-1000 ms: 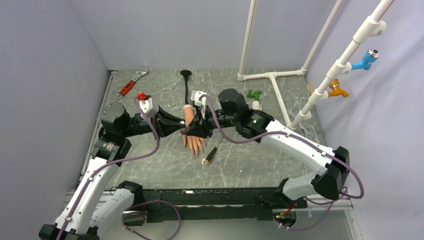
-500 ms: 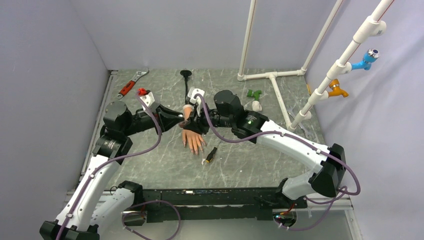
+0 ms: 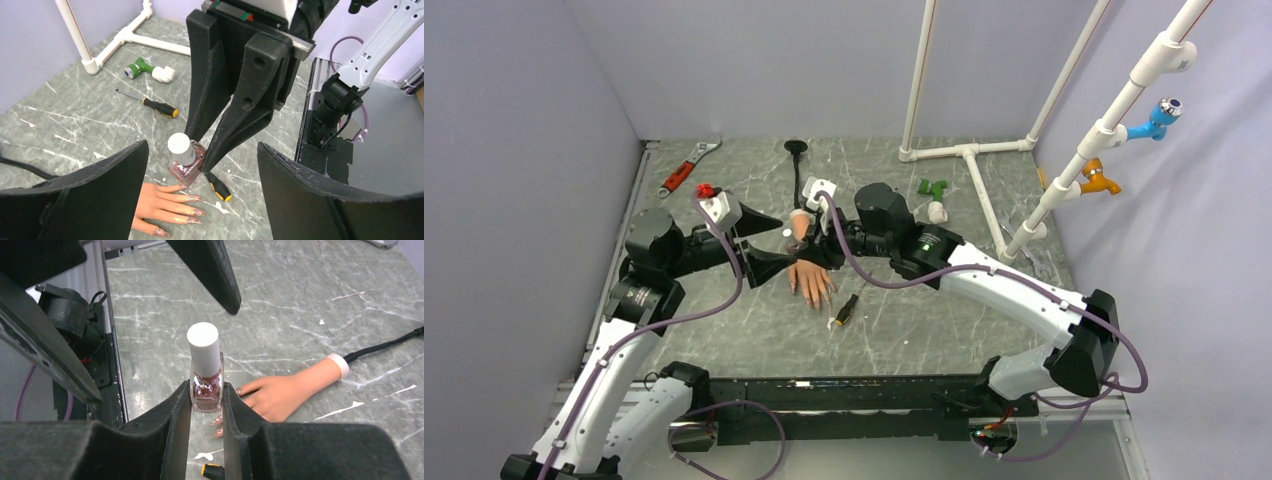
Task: Paint the nails
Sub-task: Unscrew the nail polish bottle.
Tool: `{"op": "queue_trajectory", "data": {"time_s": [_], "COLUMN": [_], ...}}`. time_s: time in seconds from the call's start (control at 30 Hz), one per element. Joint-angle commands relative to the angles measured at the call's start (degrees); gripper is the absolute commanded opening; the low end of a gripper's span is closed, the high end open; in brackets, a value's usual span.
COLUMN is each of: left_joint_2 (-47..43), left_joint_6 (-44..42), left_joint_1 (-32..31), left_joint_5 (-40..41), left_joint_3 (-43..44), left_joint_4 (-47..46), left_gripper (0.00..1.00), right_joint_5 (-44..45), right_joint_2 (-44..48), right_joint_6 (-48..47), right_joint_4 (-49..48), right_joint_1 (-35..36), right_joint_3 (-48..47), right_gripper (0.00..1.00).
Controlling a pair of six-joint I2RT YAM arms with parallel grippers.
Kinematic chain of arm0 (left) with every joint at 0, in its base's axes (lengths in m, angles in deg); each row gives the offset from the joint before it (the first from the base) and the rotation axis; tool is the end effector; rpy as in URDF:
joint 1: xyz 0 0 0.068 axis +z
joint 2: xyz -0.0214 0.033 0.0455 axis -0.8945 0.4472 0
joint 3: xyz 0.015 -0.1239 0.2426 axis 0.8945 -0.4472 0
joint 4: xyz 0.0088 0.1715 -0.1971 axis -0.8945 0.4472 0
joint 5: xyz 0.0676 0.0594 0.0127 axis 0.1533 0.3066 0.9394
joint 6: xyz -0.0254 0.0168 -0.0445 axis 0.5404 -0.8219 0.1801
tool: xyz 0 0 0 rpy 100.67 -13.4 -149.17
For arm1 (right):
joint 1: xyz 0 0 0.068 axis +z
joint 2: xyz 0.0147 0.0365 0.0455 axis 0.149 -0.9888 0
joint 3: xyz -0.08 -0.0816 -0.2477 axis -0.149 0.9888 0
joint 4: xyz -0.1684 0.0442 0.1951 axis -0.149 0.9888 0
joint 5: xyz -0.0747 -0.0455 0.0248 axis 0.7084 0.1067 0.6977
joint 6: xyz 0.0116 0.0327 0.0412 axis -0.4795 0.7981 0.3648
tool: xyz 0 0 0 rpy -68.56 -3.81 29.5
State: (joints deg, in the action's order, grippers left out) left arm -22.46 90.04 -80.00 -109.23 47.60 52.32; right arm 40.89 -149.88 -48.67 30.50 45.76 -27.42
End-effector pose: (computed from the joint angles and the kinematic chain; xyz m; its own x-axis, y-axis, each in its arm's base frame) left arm 0.1515 -0.0739 0.3747 -0.0975 -0.0129 -0.9951 0.9188 0.3831 -0.0950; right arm 0.1815 0.2724 0.3692 -0.1168 -0.2828 -0.9520 -0.9569 0.2887 0.0317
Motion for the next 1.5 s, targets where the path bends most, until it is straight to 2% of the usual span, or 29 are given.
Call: {"op": "queue_trajectory", "data": {"time_s": [0.0, 0.27, 0.4, 0.7, 1.13, 1.47], "left_joint_2": [-2.5, -3.7, -3.1, -1.6, -0.4, -1.2], "left_joint_6": [-2.9, -7.4, -4.6, 1.7, 2.8, 0.5], "left_joint_1": [0.5, 0.5, 0.4, 0.4, -1.2, -1.5], "left_joint_5": [-2.2, -16.3, -21.1, -24.1, -23.8, -17.7], "left_joint_3": [1.1, 1.1, 0.2, -1.3, -1.9, -1.7], "left_joint_4": [0.1, -0.7, -4.8, -11.7, -12.7, -10.0], "left_gripper": [0.83, 0.78, 0.77, 0.70, 0.56, 0.09], "right_joint_5": [-3.4, -14.6, -18.7, -20.7, -21.0, -20.0], "right_joint_2": [3.7, 7.0, 7.7, 7.2, 4.9, 4.8], "right_joint_6": [-2.0, -8.2, -7.6, -7.2, -7.8, -7.6], "right_joint_4": [-1.1, 7.9, 7.3, 5.9, 5.0, 4.3], "right_joint_1": [0.1, 0.0, 0.0, 0.0, 0.0, 0.0], "right_joint_3": [1.9, 0.8, 0.7, -1.3, -4.1, -4.6], "right_gripper": [0.00, 0.00, 0.00, 0.00, 0.00, 0.00]}}
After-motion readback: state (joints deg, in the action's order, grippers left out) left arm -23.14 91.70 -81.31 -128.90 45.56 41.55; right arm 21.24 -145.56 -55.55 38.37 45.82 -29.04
